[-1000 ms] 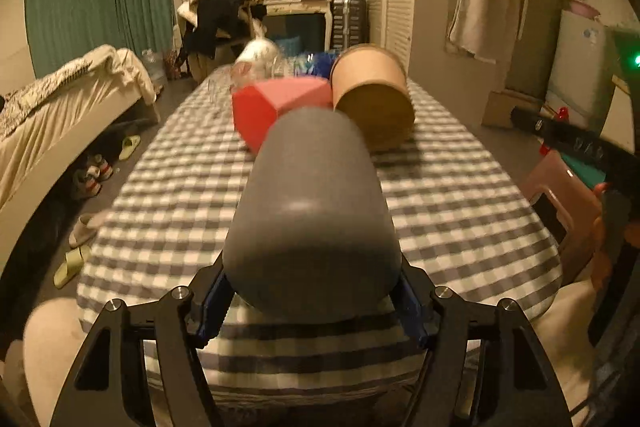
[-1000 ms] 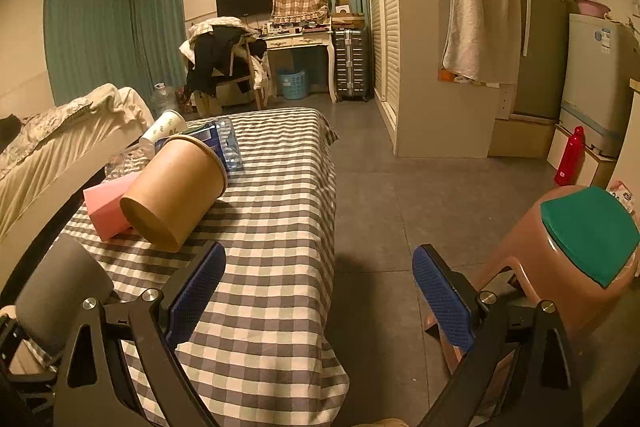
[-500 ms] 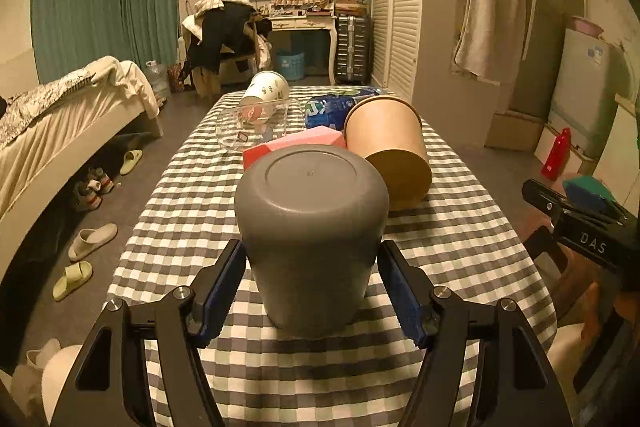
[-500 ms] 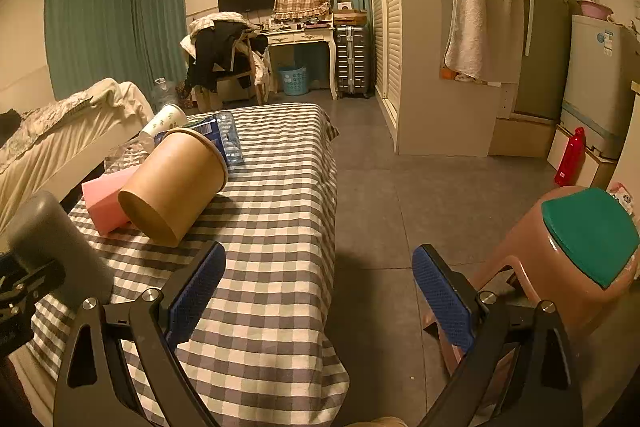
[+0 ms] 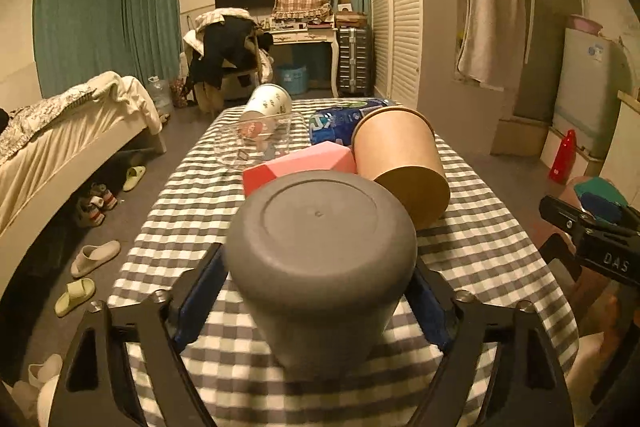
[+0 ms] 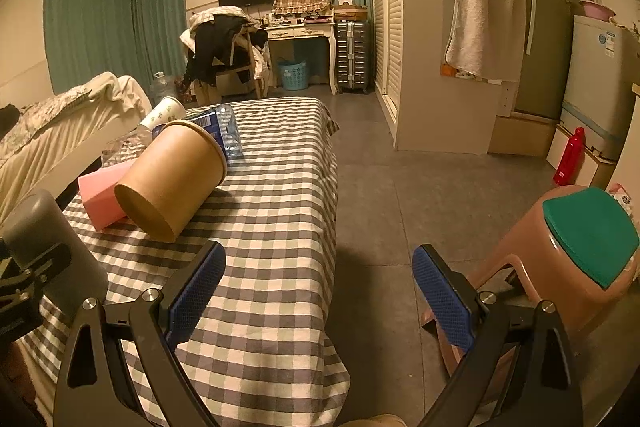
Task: Flip cup upside down
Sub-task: 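Lower the gray cup rim-down onto the table and open the left tool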
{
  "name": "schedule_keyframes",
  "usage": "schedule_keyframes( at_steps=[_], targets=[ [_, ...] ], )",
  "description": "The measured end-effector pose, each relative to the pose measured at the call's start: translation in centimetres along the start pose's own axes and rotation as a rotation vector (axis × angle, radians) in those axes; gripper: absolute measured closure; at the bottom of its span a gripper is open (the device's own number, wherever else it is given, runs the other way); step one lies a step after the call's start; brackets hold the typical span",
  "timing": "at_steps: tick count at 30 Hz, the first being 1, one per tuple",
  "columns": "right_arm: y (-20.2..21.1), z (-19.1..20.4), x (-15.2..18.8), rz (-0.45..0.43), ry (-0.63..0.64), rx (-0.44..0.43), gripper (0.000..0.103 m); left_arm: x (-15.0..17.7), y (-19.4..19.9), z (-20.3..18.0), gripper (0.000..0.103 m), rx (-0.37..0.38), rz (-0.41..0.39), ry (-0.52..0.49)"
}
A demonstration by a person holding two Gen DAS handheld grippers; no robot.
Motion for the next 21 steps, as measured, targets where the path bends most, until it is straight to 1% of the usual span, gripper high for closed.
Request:
schedule_keyframes(
  at_steps=[3,7,9,11,13,17,19,20,21],
  targets=[
    [-0.2,0.0,0.0,0.003,0.000,0.003,0.008,-1.1,-0.7,-0.7,0.031,0.011,-0.014,0.003],
    [-0.2,0.3,0.1,0.005,0.007,0.003,0.008,-2.2,-2.0,-1.4,0.031,0.035,-0.017,0.034],
    [-0.3,0.3,0.2,0.008,0.011,0.004,0.008,-2.3,-2.7,-2.0,0.031,0.036,-0.018,0.033],
    [-0.4,0.2,0.2,0.012,0.010,0.006,0.008,-2.3,-2.7,-2.4,0.031,0.019,-0.040,0.000],
    [-0.5,0.0,0.3,0.014,0.007,0.008,0.008,-2.1,-2.7,-2.7,0.031,0.007,-0.040,-0.028],
    [-0.6,0.1,0.1,0.009,0.000,0.005,0.008,-2.1,-2.7,-2.2,0.031,0.025,-0.037,-0.011],
    [-0.5,0.5,0.0,0.000,0.004,-0.005,0.008,-2.1,-2.6,-2.3,0.026,0.032,-0.037,-0.010],
    [-0.4,0.6,0.0,-0.004,0.006,-0.009,0.008,-2.1,-2.5,-2.2,0.022,0.040,-0.035,-0.006],
    [-0.2,0.7,0.0,-0.010,0.010,-0.012,0.008,-2.3,-2.4,-2.2,0.015,0.036,-0.038,-0.002]
  ],
)
Point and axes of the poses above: each gripper's, at about its wrist camera, not at the fingertips, and y roughly against the way its jaws point, z to its left, x to its underside, the point moved 10 cm from there along -y, roughly the way its jaws point
